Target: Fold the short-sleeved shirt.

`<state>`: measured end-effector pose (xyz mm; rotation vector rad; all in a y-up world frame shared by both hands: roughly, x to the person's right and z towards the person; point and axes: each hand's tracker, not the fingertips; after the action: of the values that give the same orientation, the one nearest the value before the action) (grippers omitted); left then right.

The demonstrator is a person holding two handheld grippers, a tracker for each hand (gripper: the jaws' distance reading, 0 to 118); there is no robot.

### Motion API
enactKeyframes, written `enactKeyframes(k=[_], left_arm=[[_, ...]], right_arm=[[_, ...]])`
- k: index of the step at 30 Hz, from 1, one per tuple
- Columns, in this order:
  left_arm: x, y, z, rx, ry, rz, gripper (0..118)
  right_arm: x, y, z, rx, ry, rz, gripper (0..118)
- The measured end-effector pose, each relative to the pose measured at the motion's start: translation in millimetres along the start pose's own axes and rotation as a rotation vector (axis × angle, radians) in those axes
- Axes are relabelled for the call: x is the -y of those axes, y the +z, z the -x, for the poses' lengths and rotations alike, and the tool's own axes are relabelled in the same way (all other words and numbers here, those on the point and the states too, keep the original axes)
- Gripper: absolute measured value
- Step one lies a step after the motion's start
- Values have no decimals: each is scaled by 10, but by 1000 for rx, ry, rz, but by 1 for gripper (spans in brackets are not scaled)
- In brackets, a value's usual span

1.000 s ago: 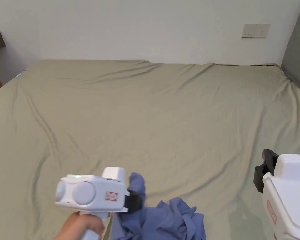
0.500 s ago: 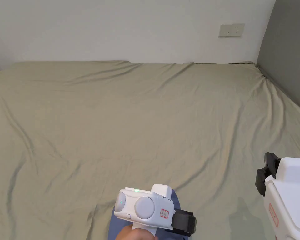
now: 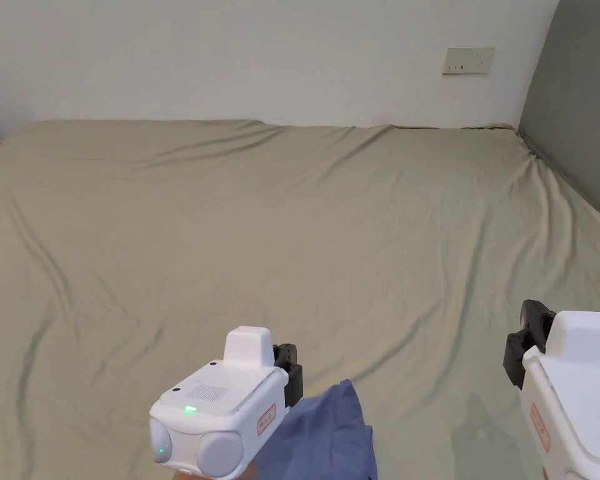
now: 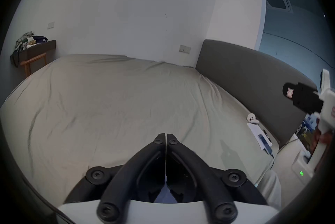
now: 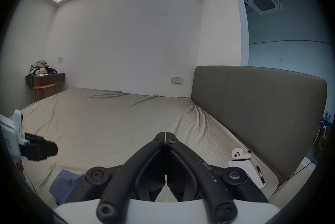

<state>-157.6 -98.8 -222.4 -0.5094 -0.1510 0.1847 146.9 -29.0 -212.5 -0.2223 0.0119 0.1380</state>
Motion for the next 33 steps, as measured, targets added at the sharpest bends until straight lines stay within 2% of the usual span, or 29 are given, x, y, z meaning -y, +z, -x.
enactKeyframes(k=[12, 16, 18, 24, 28, 33], left_arm=[[753, -679, -578, 19, -151, 240, 0], [1020, -916, -650, 40, -158, 327, 0], [1084, -905, -669, 22, -146, 266, 0], [961, -837, -716, 21, -224, 282, 0], [512, -407, -664, 64, -143, 65, 0], [-80, 113, -537, 41, -220, -153, 0]], right_arm=[[114, -39, -151, 23, -14, 28, 1], [165, -61, -216, 35, -15, 43, 1], [185, -72, -233, 37, -17, 50, 1], [173, -69, -189, 27, -32, 54, 1], [61, 7, -106, 7, -27, 20, 1], [-94, 115, 46, -22, -20, -28, 1]])
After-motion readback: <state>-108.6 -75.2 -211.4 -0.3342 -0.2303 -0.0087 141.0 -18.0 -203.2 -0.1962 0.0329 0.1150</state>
